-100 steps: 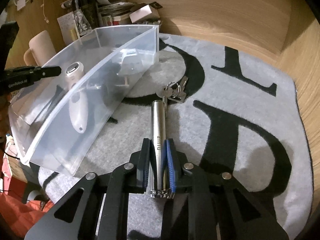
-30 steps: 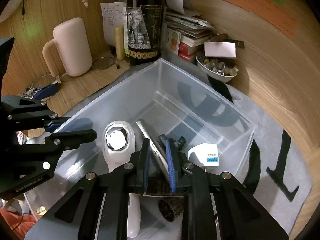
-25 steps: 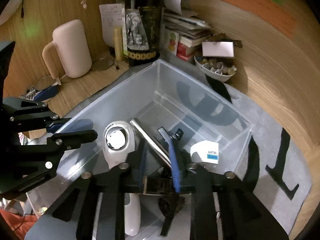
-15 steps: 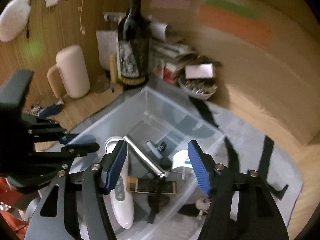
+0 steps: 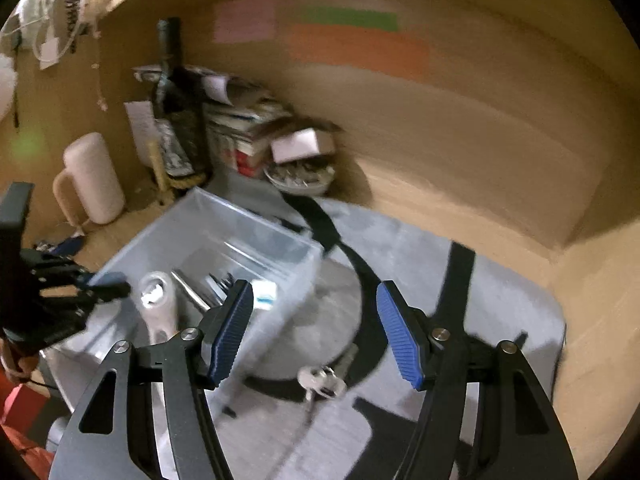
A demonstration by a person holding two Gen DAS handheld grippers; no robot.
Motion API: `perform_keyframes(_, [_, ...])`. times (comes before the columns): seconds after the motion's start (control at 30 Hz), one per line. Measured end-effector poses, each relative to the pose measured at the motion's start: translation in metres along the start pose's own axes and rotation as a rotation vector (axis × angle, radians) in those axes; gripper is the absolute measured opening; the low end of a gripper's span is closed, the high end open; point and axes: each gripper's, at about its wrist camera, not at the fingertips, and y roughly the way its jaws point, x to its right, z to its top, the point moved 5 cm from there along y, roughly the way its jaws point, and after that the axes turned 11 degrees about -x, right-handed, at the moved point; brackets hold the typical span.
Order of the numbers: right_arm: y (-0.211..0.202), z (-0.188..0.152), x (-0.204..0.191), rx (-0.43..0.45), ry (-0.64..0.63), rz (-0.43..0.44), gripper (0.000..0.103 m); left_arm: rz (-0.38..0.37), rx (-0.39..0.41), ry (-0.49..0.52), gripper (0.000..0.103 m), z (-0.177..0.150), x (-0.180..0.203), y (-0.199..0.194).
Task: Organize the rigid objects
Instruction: 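Grasp the keys on the rug with the right gripper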
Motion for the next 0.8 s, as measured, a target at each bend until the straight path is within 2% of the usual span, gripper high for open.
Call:
perform_keyframes(0.2, [0.031,-0.031,0.012,-0.108,0.043,0.004,0.061,0.000,0.000,0.000,0.008,0.000,-0.001,0.000])
perform_keyframes(0.47, [0.086,-0.070,0.006,-0.271,0.042,0.038,0.061,0.000,0.000,0.001,0.008,0.000,-0.001,0.000])
perform_keyframes(0.6, [0.090,-0.071,0.012,-0.255,0.063,0.056,0.062,0.000,0.000,0.000,0.008,0.000,-0.001,0.000])
perform_keyframes(0.67, [0.091,-0.071,0.016,-0.245,0.074,0.060,0.058,-0.001,0.001,-0.001,0.008,0.000,-0.001,0.001])
perform_keyframes(0.77, [0.091,-0.071,0.019,-0.231,0.067,0.051,0.047,0.000,0.000,0.000,0.008,0.000,0.000,0.001])
perform_keyframes(0.8, [0.090,-0.072,0.020,-0.227,0.067,0.051,0.041,0.000,0.000,0.001,0.008,0.000,-0.001,0.000])
